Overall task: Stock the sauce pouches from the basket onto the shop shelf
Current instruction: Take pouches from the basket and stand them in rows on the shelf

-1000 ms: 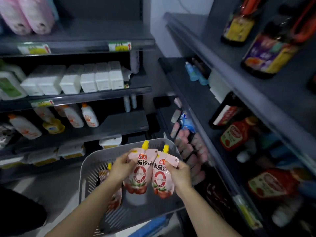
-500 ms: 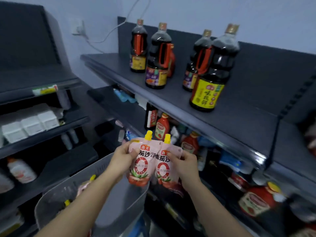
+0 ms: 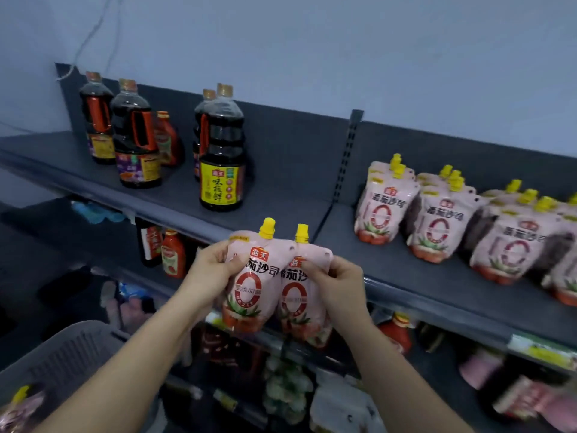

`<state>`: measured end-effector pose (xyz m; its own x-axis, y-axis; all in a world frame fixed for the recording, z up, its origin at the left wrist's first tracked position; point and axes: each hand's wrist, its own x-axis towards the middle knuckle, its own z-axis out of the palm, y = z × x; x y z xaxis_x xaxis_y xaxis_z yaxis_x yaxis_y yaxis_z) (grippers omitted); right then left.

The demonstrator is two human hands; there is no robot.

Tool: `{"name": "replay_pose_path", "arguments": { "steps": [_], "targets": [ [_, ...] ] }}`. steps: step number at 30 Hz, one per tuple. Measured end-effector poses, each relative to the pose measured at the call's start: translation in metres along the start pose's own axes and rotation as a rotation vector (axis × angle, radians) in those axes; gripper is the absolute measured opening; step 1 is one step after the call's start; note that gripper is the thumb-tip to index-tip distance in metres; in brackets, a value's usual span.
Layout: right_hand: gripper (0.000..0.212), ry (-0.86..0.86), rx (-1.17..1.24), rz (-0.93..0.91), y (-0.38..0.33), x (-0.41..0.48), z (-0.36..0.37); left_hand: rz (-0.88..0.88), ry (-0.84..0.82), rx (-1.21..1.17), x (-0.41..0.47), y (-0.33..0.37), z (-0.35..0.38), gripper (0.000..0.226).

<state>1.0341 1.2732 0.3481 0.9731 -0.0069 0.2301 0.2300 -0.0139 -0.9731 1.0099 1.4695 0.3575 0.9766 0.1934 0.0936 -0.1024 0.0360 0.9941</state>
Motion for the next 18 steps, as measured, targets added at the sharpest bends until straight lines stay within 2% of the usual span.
{"name": "replay_pose_path", "arguments": {
  "steps": [8,13,18],
  "targets": [
    [0.004,0.103,-0.073,-0.226,-0.047,-0.007,-0.134,0.049,-0.164,-0.108,-0.022,0.04,0.124,0.021],
    [0.015,0.161,-0.039,-0.21,-0.069,-0.01,-0.201,0.074,-0.226,-0.139,-0.032,0.058,0.194,0.018],
    [0.014,0.248,-0.003,-0.177,-0.083,-0.009,-0.257,0.064,-0.326,-0.211,-0.03,0.069,0.256,0.02]
  ]
}}
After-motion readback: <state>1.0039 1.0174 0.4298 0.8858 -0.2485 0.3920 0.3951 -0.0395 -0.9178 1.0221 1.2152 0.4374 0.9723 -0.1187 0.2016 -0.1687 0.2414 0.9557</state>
